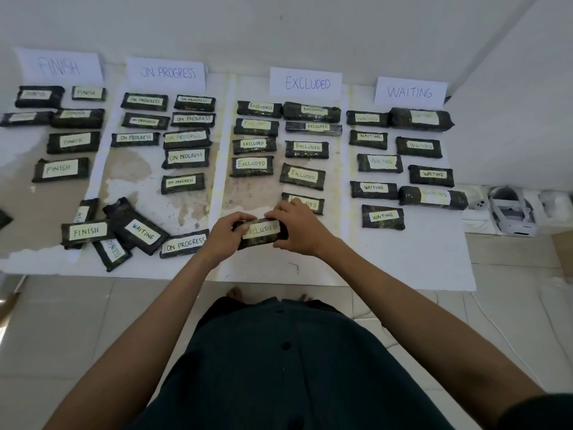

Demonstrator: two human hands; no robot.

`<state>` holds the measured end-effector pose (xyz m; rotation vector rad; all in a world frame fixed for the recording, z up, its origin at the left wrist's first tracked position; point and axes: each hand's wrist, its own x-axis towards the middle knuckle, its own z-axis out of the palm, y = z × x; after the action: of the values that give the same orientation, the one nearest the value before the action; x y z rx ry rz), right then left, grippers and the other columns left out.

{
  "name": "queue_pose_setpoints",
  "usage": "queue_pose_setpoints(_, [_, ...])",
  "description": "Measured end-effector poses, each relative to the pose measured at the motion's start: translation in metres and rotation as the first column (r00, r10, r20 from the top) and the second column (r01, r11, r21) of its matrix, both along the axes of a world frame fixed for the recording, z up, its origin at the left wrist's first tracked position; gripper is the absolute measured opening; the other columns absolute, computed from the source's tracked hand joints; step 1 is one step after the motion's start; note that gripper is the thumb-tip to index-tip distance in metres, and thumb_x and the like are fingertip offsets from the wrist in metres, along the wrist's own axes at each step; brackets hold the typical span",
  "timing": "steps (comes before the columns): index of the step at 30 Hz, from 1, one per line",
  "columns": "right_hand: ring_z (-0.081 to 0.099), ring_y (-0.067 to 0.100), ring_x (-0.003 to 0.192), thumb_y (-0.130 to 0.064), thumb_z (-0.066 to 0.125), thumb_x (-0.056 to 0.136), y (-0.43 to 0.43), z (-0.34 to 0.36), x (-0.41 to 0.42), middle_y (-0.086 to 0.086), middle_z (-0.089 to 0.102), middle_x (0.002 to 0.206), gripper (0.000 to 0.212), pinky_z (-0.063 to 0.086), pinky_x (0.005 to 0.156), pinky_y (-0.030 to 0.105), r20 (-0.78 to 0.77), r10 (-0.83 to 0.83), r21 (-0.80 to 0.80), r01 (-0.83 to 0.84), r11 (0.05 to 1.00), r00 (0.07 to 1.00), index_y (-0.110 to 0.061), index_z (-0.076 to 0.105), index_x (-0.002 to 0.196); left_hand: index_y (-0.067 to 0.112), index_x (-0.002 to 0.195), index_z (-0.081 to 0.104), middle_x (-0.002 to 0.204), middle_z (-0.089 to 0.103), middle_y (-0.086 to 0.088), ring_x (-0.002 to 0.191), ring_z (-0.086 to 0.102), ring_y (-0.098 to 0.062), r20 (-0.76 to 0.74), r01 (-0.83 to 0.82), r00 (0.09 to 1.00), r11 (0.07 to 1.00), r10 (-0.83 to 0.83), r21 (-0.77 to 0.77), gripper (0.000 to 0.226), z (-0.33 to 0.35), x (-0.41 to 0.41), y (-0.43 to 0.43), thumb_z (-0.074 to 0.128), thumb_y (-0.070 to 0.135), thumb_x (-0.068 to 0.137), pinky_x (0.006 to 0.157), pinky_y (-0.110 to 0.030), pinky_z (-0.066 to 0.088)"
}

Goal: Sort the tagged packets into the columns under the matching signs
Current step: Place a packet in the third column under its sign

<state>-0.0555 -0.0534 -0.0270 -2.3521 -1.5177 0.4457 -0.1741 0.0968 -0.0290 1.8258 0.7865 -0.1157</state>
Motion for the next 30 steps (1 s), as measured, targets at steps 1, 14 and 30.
queue_pose_setpoints(1, [0.044,0.028,0.103,-0.031,0.077,0.071,0.005,-0.001,-0.002,0.008,0.056,0.118,0.063,0.040,0.088,0.040,0.012,-0.013,-0.003,0.013,1.000,1.000,-0.013,0.054,0.127,0.015,0.112,0.060,0.105,0.056,-0.006,0.092,0.053,-0.019,0.002,-0.019,1.000,1.000,0.019,-0.003,0.023,0.000,0.001,0.005,0.045,0.010,0.096,0.062,-0.020,0.046])
queue_pose_setpoints(14, [0.043,0.029,0.114,-0.027,0.072,0.077,0.092,-0.029,0.029,0.009,0.053,0.127,0.057,0.039,0.095,0.040,0.028,-0.244,-0.201,0.244,0.949,0.969,-0.012,0.051,0.127,0.004,0.114,0.062,0.103,0.067,-0.015,0.086,0.059,-0.020,-0.041,0.016,0.999,0.997,-0.013,0.070,0.027,-0.023,0.045,0.075,0.055,0.004,0.088,0.058,-0.018,0.042])
queue_pose_setpoints(30, [0.045,0.027,0.120,-0.027,0.069,0.081,0.126,-0.017,-0.032,0.007,0.052,0.130,0.051,0.039,0.099,0.038,-0.115,-0.117,-0.270,0.082,0.959,0.986,-0.016,0.053,0.128,0.011,0.121,0.057,0.110,0.059,-0.008,0.095,0.057,-0.018,-0.120,0.362,0.932,0.900,-0.342,0.242,0.034,-0.033,-0.033,0.141,0.056,0.007,0.087,0.083,-0.024,0.044])
